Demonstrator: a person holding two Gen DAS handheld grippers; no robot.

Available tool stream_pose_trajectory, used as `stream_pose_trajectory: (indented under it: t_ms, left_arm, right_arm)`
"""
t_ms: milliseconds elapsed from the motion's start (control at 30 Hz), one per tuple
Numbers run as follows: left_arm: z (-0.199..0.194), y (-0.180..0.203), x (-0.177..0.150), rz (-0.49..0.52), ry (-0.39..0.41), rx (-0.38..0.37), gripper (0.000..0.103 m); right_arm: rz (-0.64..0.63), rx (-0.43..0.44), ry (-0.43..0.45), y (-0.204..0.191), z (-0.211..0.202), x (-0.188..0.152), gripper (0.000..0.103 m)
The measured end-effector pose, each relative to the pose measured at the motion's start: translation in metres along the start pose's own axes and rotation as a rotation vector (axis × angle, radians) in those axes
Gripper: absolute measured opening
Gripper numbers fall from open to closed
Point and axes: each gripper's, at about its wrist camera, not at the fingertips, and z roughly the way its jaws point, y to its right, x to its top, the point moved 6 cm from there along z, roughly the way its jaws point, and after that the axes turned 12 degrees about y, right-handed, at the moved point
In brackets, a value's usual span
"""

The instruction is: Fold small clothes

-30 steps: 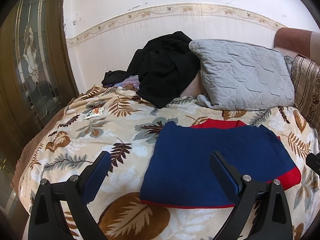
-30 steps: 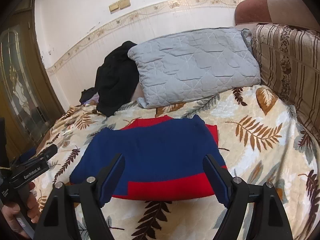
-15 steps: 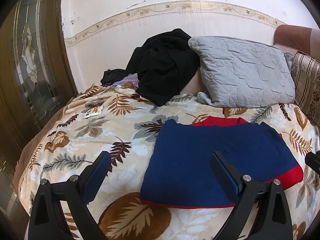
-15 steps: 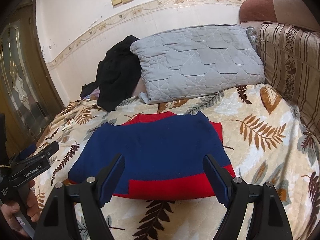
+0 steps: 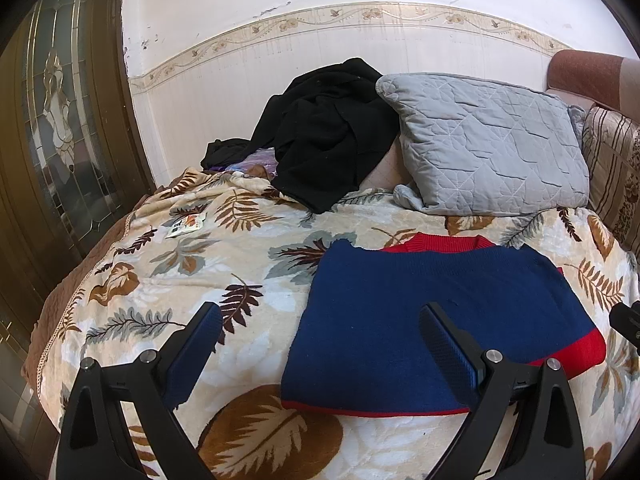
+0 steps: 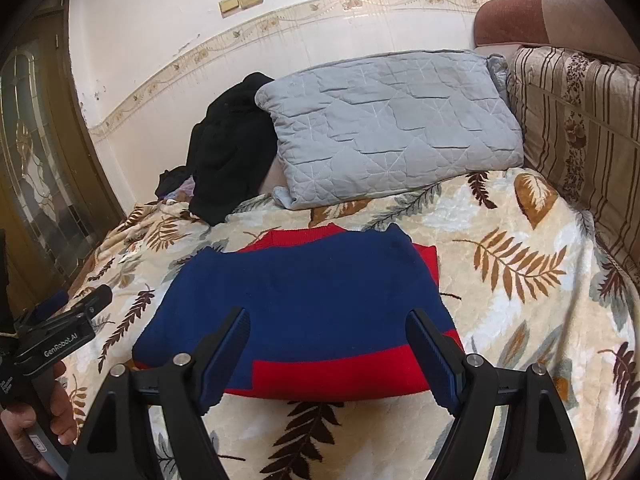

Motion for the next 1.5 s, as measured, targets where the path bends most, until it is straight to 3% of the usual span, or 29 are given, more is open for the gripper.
stream_pose_trajectory:
  t_ms: [767, 967, 1500]
  left_arm:
    - [-0.01, 0.004, 0.009, -0.003, 0.017, -0.024, 0.098]
    - [-0.026, 0.008, 0.021, -0.006, 0.042, -0.041, 0.098]
    - [-0.11, 0.01, 0.065, 0.007, 0.135, -0.06, 0.098]
  right_arm:
    - [-0.014, -0.03, 0.026, 0.005, -0.008, 0.005, 0.083]
    - [-0.019, -0.082, 0.033, 0.01, -0.028, 0.012, 0.083]
    - [-0.017, -0.104, 0.066, 0.006, -0.113, 0.042, 0.083]
